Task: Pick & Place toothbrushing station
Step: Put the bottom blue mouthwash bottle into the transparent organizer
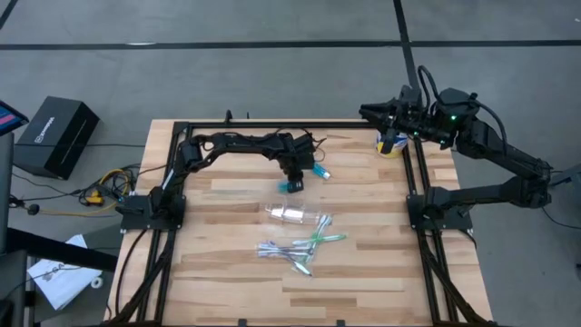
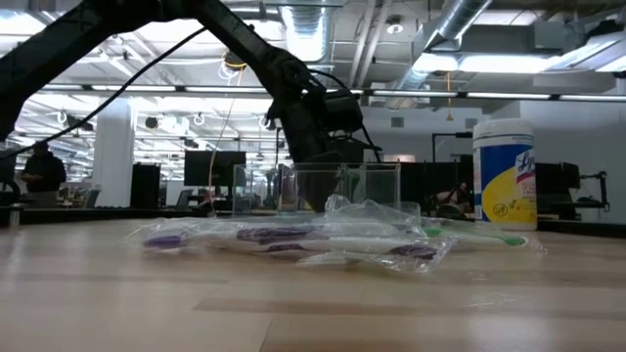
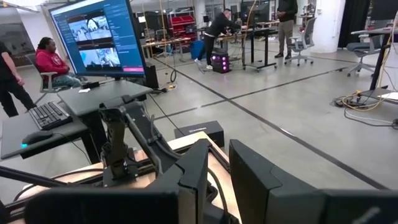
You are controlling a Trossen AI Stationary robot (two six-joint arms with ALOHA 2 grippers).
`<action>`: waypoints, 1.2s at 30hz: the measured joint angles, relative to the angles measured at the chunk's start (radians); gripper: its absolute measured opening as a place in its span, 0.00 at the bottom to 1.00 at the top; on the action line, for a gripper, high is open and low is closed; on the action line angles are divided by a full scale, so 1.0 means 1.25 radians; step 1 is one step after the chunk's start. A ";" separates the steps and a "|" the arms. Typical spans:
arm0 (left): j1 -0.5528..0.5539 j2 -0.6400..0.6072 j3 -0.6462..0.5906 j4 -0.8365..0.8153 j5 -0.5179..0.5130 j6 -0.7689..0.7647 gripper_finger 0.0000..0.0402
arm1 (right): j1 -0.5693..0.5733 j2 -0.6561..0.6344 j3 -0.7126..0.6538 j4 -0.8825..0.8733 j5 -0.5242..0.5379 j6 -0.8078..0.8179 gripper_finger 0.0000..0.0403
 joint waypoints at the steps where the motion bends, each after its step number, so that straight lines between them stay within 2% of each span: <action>1: -0.001 -0.001 0.000 0.000 0.000 -0.001 0.00 | 0.000 0.000 0.000 0.001 0.000 0.003 0.15; 5: -0.004 -0.018 0.001 0.003 0.005 -0.002 0.00 | 0.000 0.000 0.000 0.001 0.000 0.009 0.15; 14: 0.016 -0.157 0.006 0.027 -0.036 0.045 0.03 | -0.011 0.000 0.000 0.004 0.005 0.012 0.15; 18: 0.021 -0.187 0.007 -0.005 -0.042 0.085 0.12 | -0.011 0.000 0.000 0.028 0.003 0.012 0.15; 22: 0.016 -0.176 0.007 -0.070 -0.042 0.092 0.26 | -0.010 0.000 0.000 0.040 0.003 0.019 0.15; 27: -0.020 -0.154 -0.002 -0.116 -0.043 0.176 0.40 | -0.009 0.000 0.000 0.041 0.003 0.039 0.15; 30: -0.042 -0.156 -0.010 -0.111 -0.050 0.209 0.43 | -0.009 0.000 0.000 0.041 0.003 0.040 0.15; 36: -0.053 -0.156 -0.036 -0.103 -0.057 0.212 0.44 | -0.009 0.000 0.000 0.044 0.003 0.048 0.15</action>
